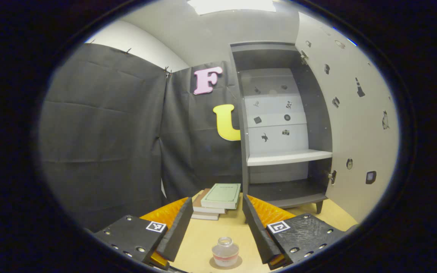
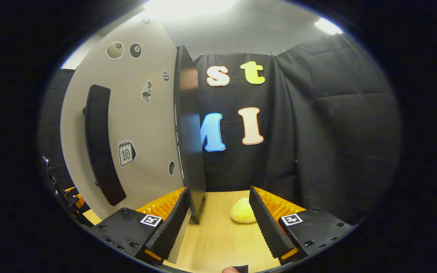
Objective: Open the cabinet door with the right hand, grasp the bottle in the cabinet with the left hand and place it on the coaster, then close the cabinet door with the right hand.
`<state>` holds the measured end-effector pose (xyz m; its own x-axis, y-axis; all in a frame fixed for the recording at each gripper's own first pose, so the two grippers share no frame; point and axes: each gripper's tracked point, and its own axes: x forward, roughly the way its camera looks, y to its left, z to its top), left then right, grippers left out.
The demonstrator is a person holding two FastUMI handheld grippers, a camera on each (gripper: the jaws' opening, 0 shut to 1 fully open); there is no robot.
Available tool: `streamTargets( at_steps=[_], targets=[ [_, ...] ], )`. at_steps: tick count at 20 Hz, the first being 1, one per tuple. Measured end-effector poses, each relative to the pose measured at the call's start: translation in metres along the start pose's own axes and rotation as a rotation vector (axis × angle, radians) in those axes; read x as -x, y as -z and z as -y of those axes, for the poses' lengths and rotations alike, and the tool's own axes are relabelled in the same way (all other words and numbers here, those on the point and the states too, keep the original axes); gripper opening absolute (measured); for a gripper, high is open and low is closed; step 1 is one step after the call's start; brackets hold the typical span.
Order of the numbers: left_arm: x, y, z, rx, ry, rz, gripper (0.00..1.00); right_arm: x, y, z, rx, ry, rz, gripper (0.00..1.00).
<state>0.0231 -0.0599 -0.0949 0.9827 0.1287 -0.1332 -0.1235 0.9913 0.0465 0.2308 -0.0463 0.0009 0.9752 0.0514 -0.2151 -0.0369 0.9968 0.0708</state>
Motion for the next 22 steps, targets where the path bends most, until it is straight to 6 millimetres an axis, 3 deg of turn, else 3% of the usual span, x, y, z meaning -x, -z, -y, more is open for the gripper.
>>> streamTargets(
  at_steps=[2, 4, 7, 9, 10, 14, 15, 17, 21, 22],
  targets=[
    [-0.001, -0.007, -0.002, -0.002, 0.001, 0.005, 0.81, 0.001, -0.009, -0.008, 0.013, -0.003, 0.015, 0.93],
    [-0.004, -0.011, -0.005, -0.007, 0.012, 0.003, 0.79, 0.002, -0.013, -0.016, 0.026, 0.003, 0.015, 0.98],
    [-0.007, -0.014, -0.012, -0.006, 0.042, 0.006, 0.78, 0.002, -0.014, -0.035, 0.042, -0.001, 0.009, 0.98],
    [-0.013, -0.014, -0.019, -0.001, 0.060, 0.008, 0.79, 0.004, -0.016, -0.036, 0.083, 0.042, 0.017, 0.97],
    [-0.016, -0.013, -0.021, 0.003, 0.073, 0.005, 0.81, 0.003, -0.018, -0.035, 0.094, 0.064, 0.020, 0.90],
    [-0.036, -0.014, -0.034, 0.009, 0.107, 0.007, 0.81, 0.009, -0.016, -0.036, 0.072, 0.136, 0.015, 0.88],
    [-0.040, -0.016, -0.038, 0.012, 0.116, 0.009, 0.79, 0.010, -0.015, -0.037, 0.062, 0.150, 0.015, 0.92],
    [-0.048, -0.016, -0.040, 0.016, 0.138, 0.015, 0.79, 0.010, -0.015, -0.042, 0.058, 0.165, 0.014, 0.88],
    [-0.059, -0.016, -0.051, 0.020, 0.167, 0.018, 0.79, 0.008, -0.015, -0.069, 0.074, 0.149, 0.006, 0.92],
    [-0.061, -0.014, -0.053, 0.026, 0.176, 0.017, 0.81, 0.012, -0.013, -0.079, 0.080, 0.142, 0.006, 0.88]
  ],
)
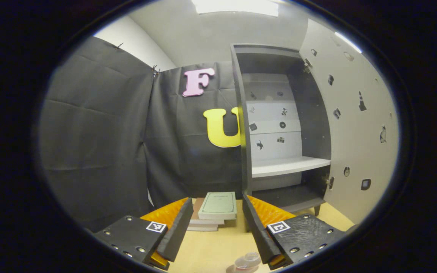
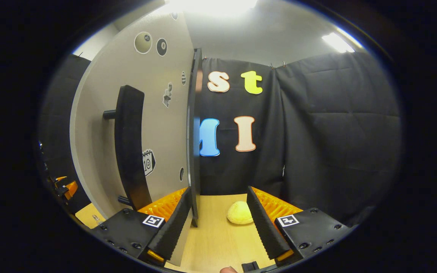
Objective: Open the cabinet door with the right hand, grasp the bottle in the cabinet with the left hand and place it on the coaster, then close the cabinet door with the right hand.
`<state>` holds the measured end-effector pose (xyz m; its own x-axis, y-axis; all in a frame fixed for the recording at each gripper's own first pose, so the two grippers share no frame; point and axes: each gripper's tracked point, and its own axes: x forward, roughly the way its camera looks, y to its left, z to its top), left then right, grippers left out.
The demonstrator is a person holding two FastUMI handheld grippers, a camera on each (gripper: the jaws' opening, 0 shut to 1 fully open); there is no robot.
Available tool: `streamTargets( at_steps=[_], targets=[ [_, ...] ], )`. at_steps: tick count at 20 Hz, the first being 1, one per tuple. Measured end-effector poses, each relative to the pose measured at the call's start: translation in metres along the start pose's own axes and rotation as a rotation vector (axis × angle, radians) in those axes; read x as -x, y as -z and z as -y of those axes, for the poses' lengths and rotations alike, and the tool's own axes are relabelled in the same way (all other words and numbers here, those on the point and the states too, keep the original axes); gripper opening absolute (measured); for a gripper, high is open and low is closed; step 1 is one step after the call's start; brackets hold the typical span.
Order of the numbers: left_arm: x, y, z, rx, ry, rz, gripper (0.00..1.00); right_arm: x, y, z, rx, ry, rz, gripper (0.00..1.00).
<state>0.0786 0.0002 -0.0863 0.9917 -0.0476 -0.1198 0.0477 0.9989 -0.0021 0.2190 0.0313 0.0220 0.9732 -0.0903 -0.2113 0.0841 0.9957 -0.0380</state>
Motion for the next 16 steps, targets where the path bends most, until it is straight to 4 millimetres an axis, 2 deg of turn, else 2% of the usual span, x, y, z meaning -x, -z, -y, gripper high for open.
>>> streamTargets(
  at_steps=[2, 3, 4, 6, 10, 11, 16],
  targets=[
    [-0.004, 0.002, -0.008, 0.003, 0.016, -0.005, 0.79, 0.002, -0.002, -0.017, 0.014, -0.011, 0.002, 0.93],
    [-0.004, 0.001, -0.013, -0.001, 0.023, -0.009, 0.79, 0.003, -0.003, -0.024, 0.019, -0.012, 0.005, 0.93],
    [-0.005, 0.002, -0.018, -0.005, 0.026, -0.010, 0.81, 0.004, -0.003, -0.031, 0.023, -0.013, 0.008, 0.89],
    [-0.004, -0.001, -0.029, -0.007, 0.027, -0.004, 0.81, 0.003, -0.003, -0.042, 0.017, -0.016, 0.011, 0.93],
    [0.002, 0.004, -0.047, -0.017, 0.031, -0.009, 0.79, 0.004, -0.001, -0.068, -0.007, -0.030, 0.011, 0.89],
    [0.004, 0.005, -0.054, -0.017, 0.031, -0.011, 0.79, 0.003, -0.002, -0.074, -0.005, -0.033, 0.014, 0.93],
    [0.015, 0.008, -0.088, -0.018, 0.030, -0.012, 0.81, -0.005, -0.009, -0.106, 0.016, -0.044, 0.034, 0.93]
  ],
)
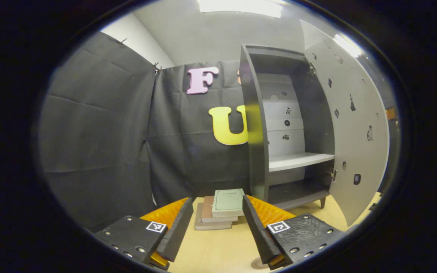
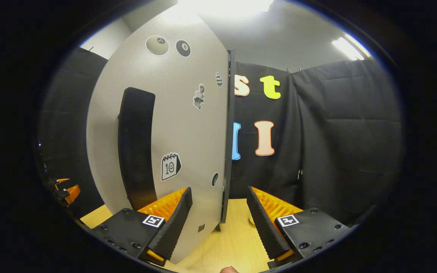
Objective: Open the cabinet door with the right hand, grasp the bottle in the cabinet with the left hand and place it on the coaster, then close the cabinet door with the right hand.
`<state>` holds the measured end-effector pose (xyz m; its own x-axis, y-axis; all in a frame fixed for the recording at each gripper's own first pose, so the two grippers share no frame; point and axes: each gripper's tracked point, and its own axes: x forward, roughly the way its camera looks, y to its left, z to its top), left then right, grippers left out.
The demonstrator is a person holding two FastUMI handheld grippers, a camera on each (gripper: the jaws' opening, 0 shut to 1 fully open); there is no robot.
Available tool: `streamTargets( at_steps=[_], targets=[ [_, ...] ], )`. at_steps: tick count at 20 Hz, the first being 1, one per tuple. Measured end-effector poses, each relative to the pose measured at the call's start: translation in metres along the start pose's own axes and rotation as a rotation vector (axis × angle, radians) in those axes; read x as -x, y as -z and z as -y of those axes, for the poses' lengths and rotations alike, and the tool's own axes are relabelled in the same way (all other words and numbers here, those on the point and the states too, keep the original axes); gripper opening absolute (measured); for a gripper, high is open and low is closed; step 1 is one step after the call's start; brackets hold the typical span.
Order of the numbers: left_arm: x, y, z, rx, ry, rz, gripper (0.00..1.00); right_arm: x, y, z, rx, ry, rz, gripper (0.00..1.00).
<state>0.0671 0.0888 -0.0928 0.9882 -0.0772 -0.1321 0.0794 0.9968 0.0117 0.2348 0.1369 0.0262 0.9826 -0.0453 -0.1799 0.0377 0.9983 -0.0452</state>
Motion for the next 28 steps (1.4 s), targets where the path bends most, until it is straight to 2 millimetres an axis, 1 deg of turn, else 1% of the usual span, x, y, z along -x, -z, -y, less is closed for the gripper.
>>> streamTargets(
  at_steps=[1, 2, 5, 6, 7, 8, 9, 10, 12, 13, 14, 17, 18, 19, 21, 22, 23, 24, 25, 26, 27, 28],
  targets=[
    [0.002, 0.001, -0.006, 0.000, -0.001, -0.001, 0.81, -0.002, -0.001, -0.007, -0.003, -0.006, 0.004, 0.93],
    [0.003, 0.002, -0.012, 0.001, -0.005, -0.001, 0.81, -0.006, -0.002, -0.013, -0.005, -0.014, 0.006, 0.89],
    [0.009, 0.000, -0.029, 0.006, -0.012, 0.004, 0.79, -0.018, -0.006, -0.033, -0.009, -0.047, 0.009, 0.89],
    [0.011, 0.000, -0.034, 0.005, -0.014, 0.006, 0.79, -0.022, -0.007, -0.040, -0.007, -0.055, 0.013, 0.93],
    [0.014, -0.001, -0.039, 0.004, -0.017, 0.006, 0.79, -0.028, -0.009, -0.047, -0.006, -0.064, 0.013, 0.94],
    [0.017, 0.000, -0.044, 0.002, -0.022, 0.007, 0.79, -0.032, -0.008, -0.055, -0.006, -0.074, 0.015, 0.91],
    [0.019, 0.000, -0.048, -0.001, -0.027, 0.006, 0.79, -0.034, -0.008, -0.058, -0.006, -0.088, 0.013, 0.91],
    [0.023, 0.001, -0.054, -0.003, -0.035, 0.004, 0.81, -0.037, -0.008, -0.064, -0.007, -0.103, 0.013, 0.92],
    [0.030, 0.003, -0.062, -0.005, -0.047, -0.002, 0.81, -0.052, -0.006, -0.076, 0.003, -0.134, 0.006, 0.92],
    [0.033, 0.003, -0.066, -0.004, -0.054, -0.004, 0.81, -0.056, -0.004, -0.080, 0.012, -0.149, -0.001, 0.94],
    [0.037, 0.004, -0.071, -0.003, -0.061, -0.005, 0.81, -0.052, -0.001, -0.083, 0.018, -0.165, -0.005, 0.93],
    [0.045, 0.004, -0.083, 0.001, -0.088, -0.007, 0.81, -0.057, 0.002, -0.095, 0.028, -0.201, -0.012, 0.93],
    [0.049, 0.004, -0.087, 0.002, -0.099, -0.007, 0.81, -0.060, 0.001, -0.099, 0.029, -0.207, -0.011, 0.95],
    [0.053, 0.004, -0.091, 0.004, -0.108, -0.009, 0.81, -0.062, 0.001, -0.102, 0.031, -0.212, -0.012, 0.93],
    [0.060, 0.005, -0.097, 0.008, -0.125, -0.010, 0.81, -0.068, 0.000, -0.108, 0.035, -0.223, -0.013, 0.93],
    [0.061, 0.007, -0.101, 0.009, -0.133, -0.012, 0.81, -0.070, -0.001, -0.110, 0.035, -0.227, -0.013, 0.92],
    [0.064, 0.007, -0.103, 0.010, -0.141, -0.013, 0.84, -0.071, -0.002, -0.112, 0.033, -0.234, -0.009, 0.92],
    [0.064, 0.007, -0.106, 0.012, -0.148, -0.014, 0.84, -0.074, -0.003, -0.115, 0.033, -0.237, -0.008, 0.95],
    [0.066, 0.008, -0.108, 0.015, -0.155, -0.017, 0.81, -0.076, -0.003, -0.117, 0.036, -0.238, -0.006, 0.95],
    [0.067, 0.010, -0.110, 0.019, -0.161, -0.022, 0.78, -0.078, -0.004, -0.119, 0.040, -0.236, -0.005, 0.92],
    [0.067, 0.011, -0.111, 0.023, -0.166, -0.026, 0.78, -0.079, -0.005, -0.121, 0.043, -0.235, -0.004, 0.92],
    [0.066, 0.013, -0.111, 0.027, -0.169, -0.031, 0.81, -0.080, -0.005, -0.122, 0.045, -0.235, -0.004, 0.92]
  ],
)
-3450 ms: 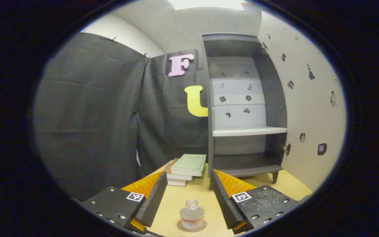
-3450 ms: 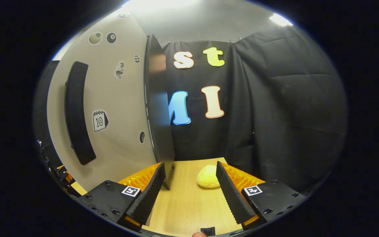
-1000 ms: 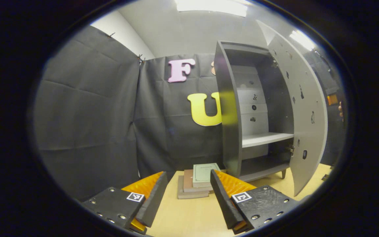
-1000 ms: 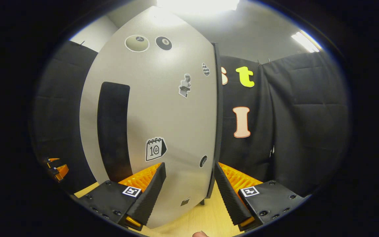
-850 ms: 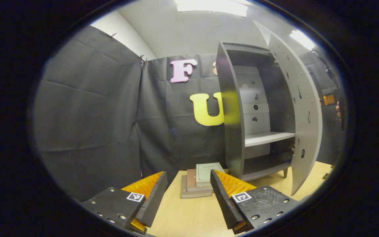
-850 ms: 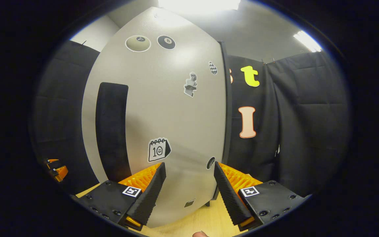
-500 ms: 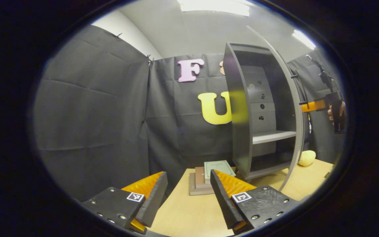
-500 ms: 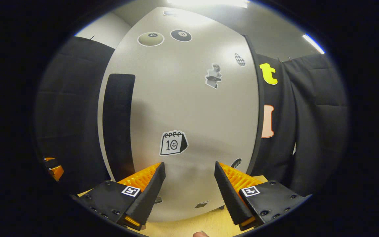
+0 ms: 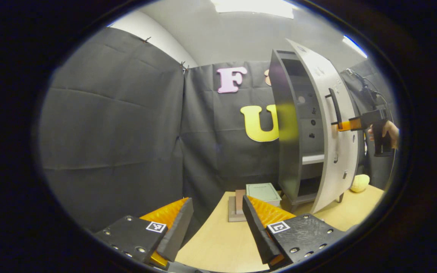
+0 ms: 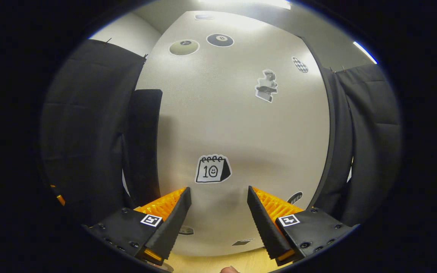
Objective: Open the cabinet door with the right hand, grasp the bottle in the cabinet with the left hand and place it on the coaster, then close the cabinet door with the right hand.
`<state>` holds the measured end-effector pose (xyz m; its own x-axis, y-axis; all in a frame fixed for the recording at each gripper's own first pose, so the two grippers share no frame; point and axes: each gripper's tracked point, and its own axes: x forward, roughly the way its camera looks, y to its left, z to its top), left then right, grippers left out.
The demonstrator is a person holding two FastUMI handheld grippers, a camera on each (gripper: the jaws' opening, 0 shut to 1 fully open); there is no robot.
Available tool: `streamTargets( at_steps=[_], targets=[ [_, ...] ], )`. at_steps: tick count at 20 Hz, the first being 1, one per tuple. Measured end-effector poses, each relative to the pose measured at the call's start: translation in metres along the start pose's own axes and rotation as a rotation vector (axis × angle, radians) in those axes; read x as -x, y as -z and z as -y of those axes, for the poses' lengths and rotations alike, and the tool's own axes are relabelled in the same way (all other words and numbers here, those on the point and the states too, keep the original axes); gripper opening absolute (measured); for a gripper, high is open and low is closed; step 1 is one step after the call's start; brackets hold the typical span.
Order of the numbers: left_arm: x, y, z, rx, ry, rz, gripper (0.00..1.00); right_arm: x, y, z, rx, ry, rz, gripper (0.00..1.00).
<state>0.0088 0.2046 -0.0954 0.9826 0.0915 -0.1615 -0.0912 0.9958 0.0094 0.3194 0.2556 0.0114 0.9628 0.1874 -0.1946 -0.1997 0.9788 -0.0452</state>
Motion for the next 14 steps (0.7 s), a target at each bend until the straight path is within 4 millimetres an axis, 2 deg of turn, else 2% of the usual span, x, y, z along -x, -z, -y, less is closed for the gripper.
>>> streamTargets(
  at_steps=[5, 7, 8, 11, 14],
  targets=[
    [-0.005, -0.005, 0.009, 0.007, -0.003, -0.010, 0.79, -0.004, 0.003, -0.004, -0.036, -0.011, 0.003, 0.93],
    [-0.005, -0.008, 0.018, 0.010, -0.008, -0.012, 0.79, 0.001, 0.001, -0.001, -0.050, -0.021, 0.013, 0.96],
    [-0.005, -0.012, 0.025, 0.010, -0.010, -0.008, 0.79, 0.006, -0.002, 0.003, -0.054, -0.026, 0.022, 0.94],
    [0.000, -0.024, 0.050, 0.006, -0.011, -0.004, 0.79, 0.038, -0.006, 0.022, -0.085, -0.036, 0.040, 0.94],
    [0.009, -0.040, 0.086, 0.004, 0.009, 0.011, 0.79, 0.078, -0.008, 0.050, -0.115, -0.028, 0.062, 0.96]
  ],
)
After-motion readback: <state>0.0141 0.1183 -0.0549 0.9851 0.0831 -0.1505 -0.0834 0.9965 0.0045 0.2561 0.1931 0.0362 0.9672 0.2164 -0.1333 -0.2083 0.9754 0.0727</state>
